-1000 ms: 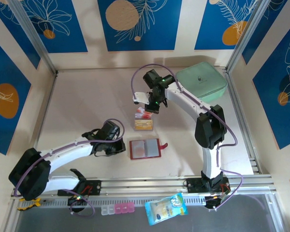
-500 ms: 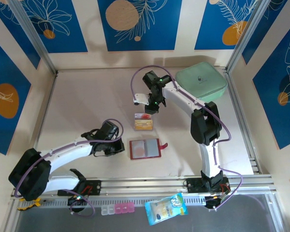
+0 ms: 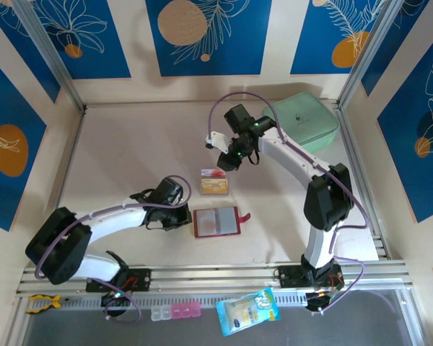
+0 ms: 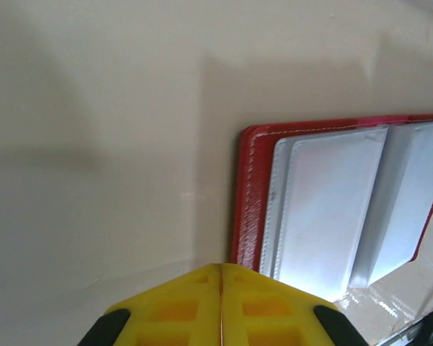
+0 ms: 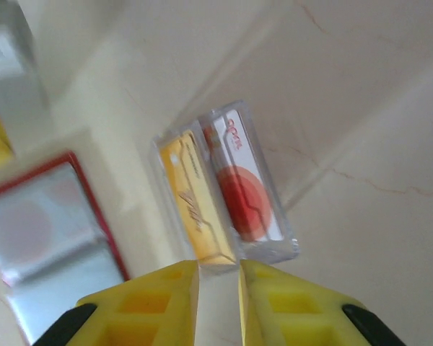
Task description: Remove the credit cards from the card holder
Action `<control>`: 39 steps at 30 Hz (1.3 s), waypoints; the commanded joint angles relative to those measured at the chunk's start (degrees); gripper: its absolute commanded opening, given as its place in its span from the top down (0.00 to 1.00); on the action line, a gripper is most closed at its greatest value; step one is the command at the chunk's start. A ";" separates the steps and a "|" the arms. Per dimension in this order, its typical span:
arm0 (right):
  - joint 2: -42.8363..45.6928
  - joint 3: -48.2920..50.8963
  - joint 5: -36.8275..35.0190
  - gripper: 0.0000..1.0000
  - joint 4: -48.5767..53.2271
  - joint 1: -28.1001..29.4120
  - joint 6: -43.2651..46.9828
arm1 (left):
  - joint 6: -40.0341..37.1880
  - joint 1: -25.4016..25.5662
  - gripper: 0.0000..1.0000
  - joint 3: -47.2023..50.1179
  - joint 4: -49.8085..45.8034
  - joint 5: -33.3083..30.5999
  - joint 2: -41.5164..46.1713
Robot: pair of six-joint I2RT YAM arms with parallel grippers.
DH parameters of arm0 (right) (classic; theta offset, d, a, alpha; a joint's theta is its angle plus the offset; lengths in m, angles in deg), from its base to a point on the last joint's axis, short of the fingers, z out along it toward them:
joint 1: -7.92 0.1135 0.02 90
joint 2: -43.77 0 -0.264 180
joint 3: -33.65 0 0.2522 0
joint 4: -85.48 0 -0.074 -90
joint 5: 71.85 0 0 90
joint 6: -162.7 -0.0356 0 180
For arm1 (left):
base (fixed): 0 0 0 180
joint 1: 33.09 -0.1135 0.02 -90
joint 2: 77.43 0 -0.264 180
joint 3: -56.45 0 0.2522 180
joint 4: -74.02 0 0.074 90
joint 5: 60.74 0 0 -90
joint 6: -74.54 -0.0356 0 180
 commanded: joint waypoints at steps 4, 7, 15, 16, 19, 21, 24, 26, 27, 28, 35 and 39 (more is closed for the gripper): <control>7.43 12.29 6.53 0.80 -11.01 0.75 -29.30 | 0.24 1.98 0.93 -2.77 4.08 2.12 -3.76; 10.64 18.35 8.54 0.80 -15.11 0.88 -41.23 | 0.80 2.63 0.94 -2.79 4.40 1.53 -4.56; 19.26 34.53 12.93 0.86 -28.45 2.81 -62.31 | 1.25 3.76 0.95 -2.27 3.60 0.14 -4.85; 19.88 35.57 12.23 0.87 -28.76 3.18 -63.57 | 1.36 3.81 0.95 -2.13 3.85 0.26 -5.02; 21.21 38.29 11.49 0.91 -29.71 3.61 -67.29 | 1.53 4.30 0.96 -2.17 3.55 0.20 -5.30; 21.59 39.54 12.13 0.92 -29.91 3.65 -69.96 | 1.68 4.42 0.96 -2.08 3.00 -0.40 -4.98; 21.06 40.29 14.70 0.98 -30.26 3.81 -71.74 | 1.81 4.56 0.96 -1.91 1.89 -1.13 -4.20; 20.99 40.89 14.52 1.00 -30.57 4.62 -72.30 | 1.93 4.64 0.96 -1.65 1.53 -1.31 -3.58; 21.10 41.17 14.15 1.00 -30.92 5.02 -72.56 | 2.05 4.72 0.96 -1.52 1.46 -1.44 -3.42; 21.32 41.50 13.69 1.00 -31.35 5.71 -72.68 | 2.13 4.74 0.96 -1.31 1.55 -1.36 -3.29; 20.11 41.97 12.99 1.00 -32.20 7.56 -73.05 | 1.89 4.68 0.96 -0.74 1.94 -0.80 -4.49; 18.46 41.73 13.55 0.94 -32.11 7.90 -74.23 | 1.50 4.68 0.97 -1.07 1.26 -1.16 -5.30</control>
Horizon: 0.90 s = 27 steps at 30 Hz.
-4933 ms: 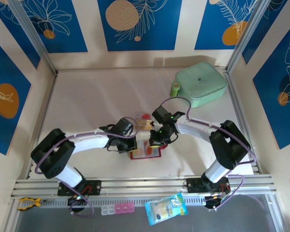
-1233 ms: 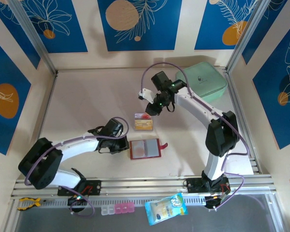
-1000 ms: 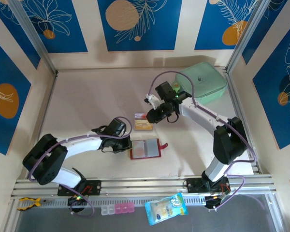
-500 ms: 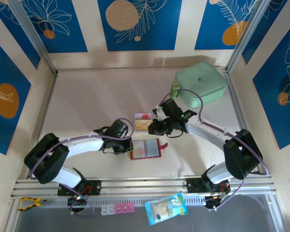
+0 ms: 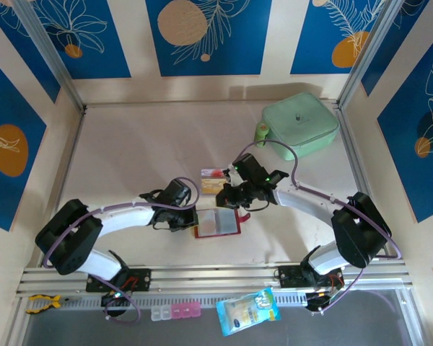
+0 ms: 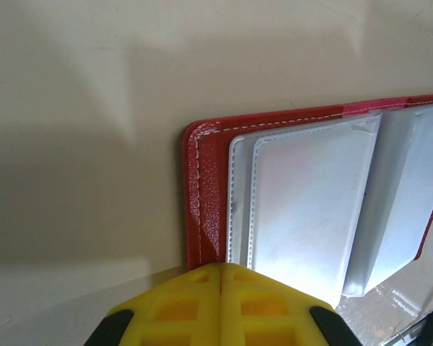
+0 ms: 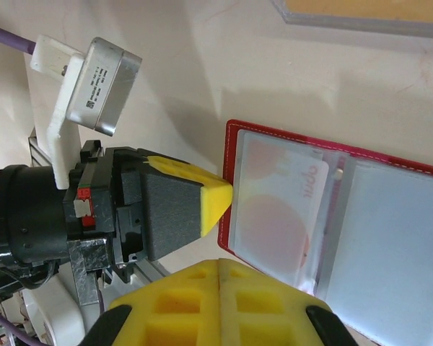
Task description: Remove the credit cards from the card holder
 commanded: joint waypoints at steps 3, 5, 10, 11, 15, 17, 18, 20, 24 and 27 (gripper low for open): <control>-2.90 0.33 2.15 0.90 -0.97 0.83 -2.80 | -0.51 0.46 0.96 0.03 -2.71 -2.02 -0.65; -4.00 0.32 2.77 0.87 -1.58 1.22 -3.61 | -1.06 0.53 0.97 -0.45 -3.67 -2.71 -0.74; -6.79 0.03 2.77 0.76 -2.56 2.70 -5.19 | -1.68 0.46 0.97 -1.11 -4.98 -3.95 -0.67; -7.22 -0.09 2.63 0.74 -2.67 3.02 -5.42 | -1.71 0.44 0.97 -1.12 -4.99 -4.07 -0.65; -9.16 -0.91 2.28 0.71 -2.97 4.43 -5.75 | -1.71 0.40 0.97 -1.08 -4.73 -3.86 -0.86; -10.29 -1.56 1.98 0.69 -2.79 4.98 -5.90 | -1.81 0.33 0.97 -0.97 -4.68 -3.91 -1.00; -10.90 -2.00 1.73 0.69 -2.49 5.31 -5.90 | -1.82 0.32 0.97 -0.95 -4.64 -3.98 -1.09; -11.92 -2.79 1.29 0.68 -2.00 5.86 -5.90 | -1.80 0.31 0.97 -1.04 -4.42 -3.86 -1.09; -13.44 -4.01 0.60 0.68 -1.68 7.19 -6.04 | -1.74 0.30 0.97 -1.12 -4.16 -3.25 -1.01; -14.54 -4.79 0.60 0.70 -2.06 7.94 -6.30 | -1.59 0.36 0.97 -0.95 -4.03 -2.78 -0.74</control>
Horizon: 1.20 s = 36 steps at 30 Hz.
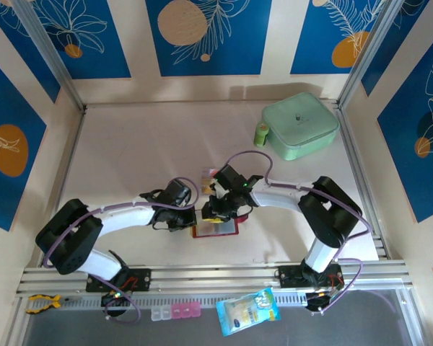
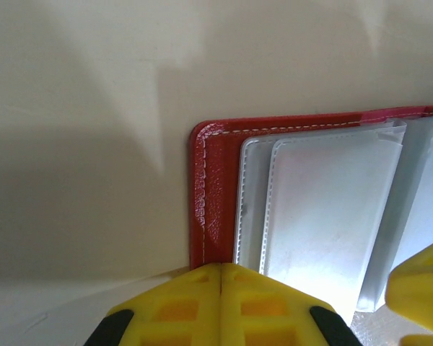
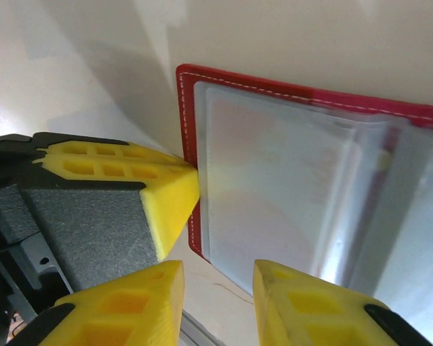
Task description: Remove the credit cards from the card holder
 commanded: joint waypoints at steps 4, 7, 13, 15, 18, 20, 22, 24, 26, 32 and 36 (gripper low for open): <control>-2.89 -2.94 0.09 0.73 0.47 1.68 -1.09 | -1.01 0.28 0.97 -0.36 -2.30 -0.39 -0.54; -3.97 -3.72 -0.35 0.73 0.81 2.29 -1.34 | -0.95 0.35 0.97 -0.06 -2.19 -0.25 -0.63; -5.55 -5.00 -2.74 0.74 3.65 3.18 -0.86 | -0.91 0.28 0.97 0.04 -2.19 -0.10 -0.83; -5.90 -5.22 -3.49 0.73 4.69 3.28 -0.74 | -0.93 0.36 0.97 0.12 -2.13 -0.03 -0.89; -6.19 -5.50 -4.68 0.73 6.38 3.43 -0.30 | -0.93 0.24 0.97 0.30 -2.10 0.06 -1.02; -6.28 -5.76 -5.51 0.73 7.62 3.45 0.05 | -0.82 0.29 0.97 0.39 -2.01 0.10 -1.07; -6.18 -6.03 -6.39 0.73 8.91 3.38 0.53 | -0.88 0.33 0.97 0.30 -1.95 0.19 -1.31; -5.88 -6.12 -7.11 0.73 9.97 3.26 0.97 | -0.84 0.29 0.96 0.22 -1.90 0.19 -1.51; -5.42 -6.06 -7.65 0.73 10.78 3.00 1.34 | -0.90 0.32 0.97 0.21 -1.92 0.28 -1.62; -3.85 -4.83 -7.27 0.73 10.94 1.77 2.02 | -0.85 0.28 0.96 0.13 -1.97 0.28 -1.86; -3.08 -3.62 -6.09 0.74 9.91 0.83 2.65 | -0.85 0.29 0.96 0.02 -2.19 0.19 -1.63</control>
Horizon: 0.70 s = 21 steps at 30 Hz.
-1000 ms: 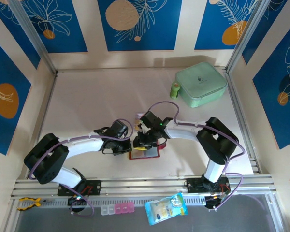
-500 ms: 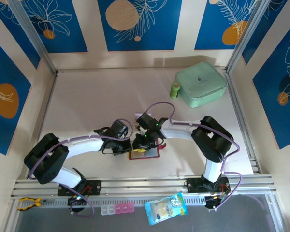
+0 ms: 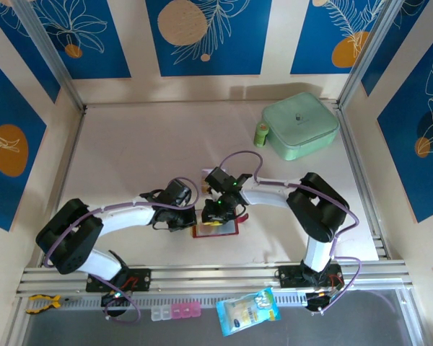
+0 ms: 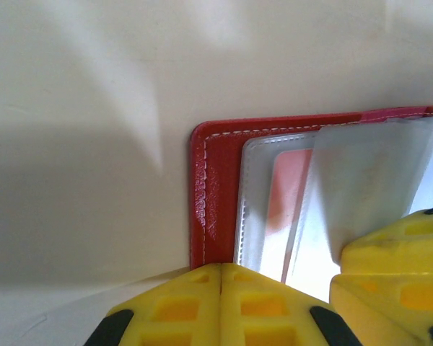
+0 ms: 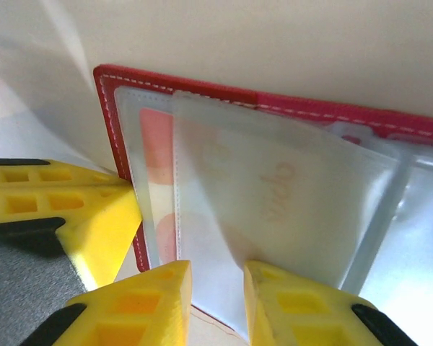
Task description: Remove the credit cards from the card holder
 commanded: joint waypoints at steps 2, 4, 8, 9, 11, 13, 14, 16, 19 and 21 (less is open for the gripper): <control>2.33 2.14 0.24 0.74 1.33 -1.09 1.22 | -0.91 0.30 0.96 0.04 -2.30 -0.06 -1.38; 2.95 3.11 0.88 0.75 0.35 -1.70 1.39 | -0.88 0.34 0.96 -0.14 -2.32 -0.03 -1.38; 3.64 5.09 2.82 0.77 -1.83 -3.16 1.40 | -1.05 0.29 0.96 -0.64 -2.58 0.02 -1.29; 3.84 5.75 3.47 0.77 -2.58 -3.46 1.41 | -1.06 0.35 0.96 -0.79 -2.78 -0.07 -1.16; 4.53 7.25 4.97 0.77 -4.75 -4.14 1.49 | -1.14 0.29 0.95 -1.08 -3.06 -0.15 -0.86; 5.17 8.78 6.63 0.78 -6.79 -4.88 1.58 | -1.02 0.34 0.95 -1.40 -3.21 -0.16 -0.35; 5.35 9.33 7.21 0.79 -7.53 -5.34 1.71 | -1.02 0.30 0.95 -1.45 -3.23 -0.16 -0.09; 5.62 10.63 8.62 0.80 -8.97 -6.35 1.97 | -0.95 0.32 0.94 -1.92 -3.32 -0.16 0.53; 6.03 12.56 10.36 0.81 -11.01 -7.48 2.50 | -0.89 0.36 0.91 -2.67 -3.77 -0.14 1.46; 6.06 13.39 11.19 0.82 -11.81 -8.13 2.80 | -0.60 0.33 0.89 -2.99 -3.66 -0.10 2.09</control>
